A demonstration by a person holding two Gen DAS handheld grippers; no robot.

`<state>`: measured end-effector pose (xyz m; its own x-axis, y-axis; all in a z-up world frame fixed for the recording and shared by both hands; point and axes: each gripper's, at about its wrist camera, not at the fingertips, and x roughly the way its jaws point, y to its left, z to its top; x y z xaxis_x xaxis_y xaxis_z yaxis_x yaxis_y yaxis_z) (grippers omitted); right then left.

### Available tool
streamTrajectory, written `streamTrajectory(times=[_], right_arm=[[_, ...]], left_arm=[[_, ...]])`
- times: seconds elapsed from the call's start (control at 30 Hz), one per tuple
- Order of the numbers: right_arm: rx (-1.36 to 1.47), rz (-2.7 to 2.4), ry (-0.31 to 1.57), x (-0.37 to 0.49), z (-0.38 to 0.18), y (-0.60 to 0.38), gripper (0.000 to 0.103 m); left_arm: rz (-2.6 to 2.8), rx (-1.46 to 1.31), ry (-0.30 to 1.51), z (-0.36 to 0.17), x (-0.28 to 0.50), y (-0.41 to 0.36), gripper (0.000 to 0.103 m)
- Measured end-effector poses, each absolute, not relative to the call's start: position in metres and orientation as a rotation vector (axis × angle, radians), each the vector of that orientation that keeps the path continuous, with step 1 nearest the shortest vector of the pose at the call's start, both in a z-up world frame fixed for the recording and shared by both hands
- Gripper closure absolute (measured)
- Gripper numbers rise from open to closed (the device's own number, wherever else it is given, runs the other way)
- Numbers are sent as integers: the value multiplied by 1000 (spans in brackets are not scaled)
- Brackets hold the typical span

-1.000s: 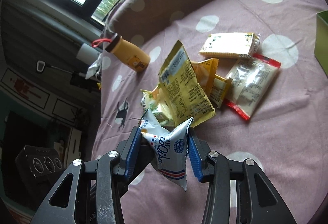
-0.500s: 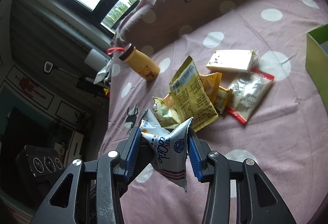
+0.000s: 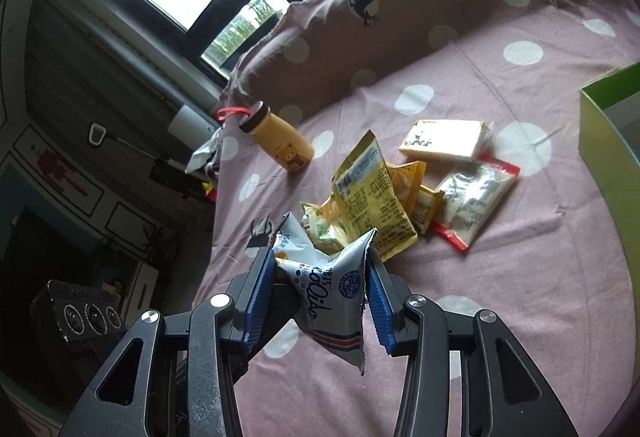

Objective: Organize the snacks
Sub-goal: 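Lift the white-blue wafer packet with the right gripper and turn toward the box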

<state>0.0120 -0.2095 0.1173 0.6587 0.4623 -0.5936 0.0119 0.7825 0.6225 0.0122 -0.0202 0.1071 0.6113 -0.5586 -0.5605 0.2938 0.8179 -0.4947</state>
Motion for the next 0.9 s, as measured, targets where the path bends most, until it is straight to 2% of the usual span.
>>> streamTrajectory(times=[0.9], right_arm=[[580,256,759,-4,138,-220,56]], left_arm=[[-577,-418,718,117,2,-28,56]])
